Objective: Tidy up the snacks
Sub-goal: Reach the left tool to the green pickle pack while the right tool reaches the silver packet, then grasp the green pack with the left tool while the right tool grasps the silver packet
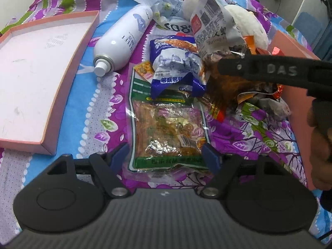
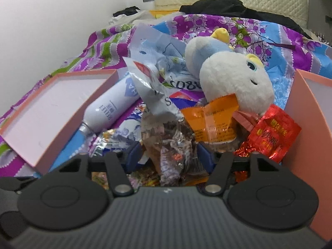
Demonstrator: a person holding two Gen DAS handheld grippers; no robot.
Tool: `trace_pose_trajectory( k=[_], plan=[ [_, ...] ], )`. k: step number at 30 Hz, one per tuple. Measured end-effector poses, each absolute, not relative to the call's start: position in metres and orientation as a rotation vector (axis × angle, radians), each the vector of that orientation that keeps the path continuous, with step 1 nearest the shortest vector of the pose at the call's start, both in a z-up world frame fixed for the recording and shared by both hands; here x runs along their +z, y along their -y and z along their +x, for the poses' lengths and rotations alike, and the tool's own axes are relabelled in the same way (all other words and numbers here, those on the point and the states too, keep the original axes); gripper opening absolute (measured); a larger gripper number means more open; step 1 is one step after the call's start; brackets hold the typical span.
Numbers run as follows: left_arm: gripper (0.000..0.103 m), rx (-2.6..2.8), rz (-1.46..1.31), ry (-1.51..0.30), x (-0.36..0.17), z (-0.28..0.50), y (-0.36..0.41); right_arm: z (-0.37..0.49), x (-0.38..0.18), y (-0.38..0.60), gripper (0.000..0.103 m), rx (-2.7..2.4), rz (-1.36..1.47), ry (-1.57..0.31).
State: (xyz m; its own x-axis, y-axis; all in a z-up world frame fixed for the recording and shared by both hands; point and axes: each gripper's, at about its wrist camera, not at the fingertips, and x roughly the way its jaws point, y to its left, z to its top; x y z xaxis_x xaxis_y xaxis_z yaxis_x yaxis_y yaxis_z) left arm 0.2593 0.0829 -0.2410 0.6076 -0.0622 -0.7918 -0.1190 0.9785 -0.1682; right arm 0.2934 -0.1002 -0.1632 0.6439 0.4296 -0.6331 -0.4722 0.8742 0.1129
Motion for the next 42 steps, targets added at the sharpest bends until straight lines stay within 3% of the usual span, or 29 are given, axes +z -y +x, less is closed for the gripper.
trace_pose_trajectory(
  k=[4,9,24,42],
  plan=[
    [0.077,0.03,-0.217,-0.909,-0.241,0.257,-0.083,0.295,-0.166,0.099,0.045,0.533,-0.064,-0.69],
    [0.068,0.028,-0.233,-0.899,-0.237,0.252,-0.081,0.29,-0.16,0.103,0.038,0.547,-0.059,-0.682],
    [0.048,0.06,-0.282,-0.86,-0.214,0.204,-0.074,0.224,-0.136,0.141,0.035,0.469,-0.015,-0.711],
    [0.04,0.064,-0.303,-0.84,-0.173,0.111,-0.055,0.111,-0.125,0.167,0.035,0.373,0.006,-0.779]
  ],
)
